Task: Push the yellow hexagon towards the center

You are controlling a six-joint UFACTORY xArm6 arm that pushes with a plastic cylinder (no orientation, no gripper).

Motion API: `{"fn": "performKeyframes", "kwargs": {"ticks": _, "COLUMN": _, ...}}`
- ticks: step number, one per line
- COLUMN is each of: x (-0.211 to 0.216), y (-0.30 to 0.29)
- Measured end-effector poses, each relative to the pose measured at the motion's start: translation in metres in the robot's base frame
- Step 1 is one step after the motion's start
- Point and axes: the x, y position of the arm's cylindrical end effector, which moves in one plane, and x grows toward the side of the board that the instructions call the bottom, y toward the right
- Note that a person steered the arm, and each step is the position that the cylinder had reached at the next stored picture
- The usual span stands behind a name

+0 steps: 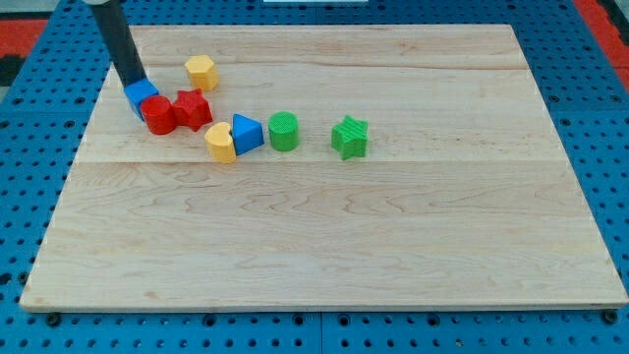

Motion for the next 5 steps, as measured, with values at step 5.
{"fn": "performKeyframes", "kwargs": {"ticks": 5, "x": 0.061, "y": 0.198}}
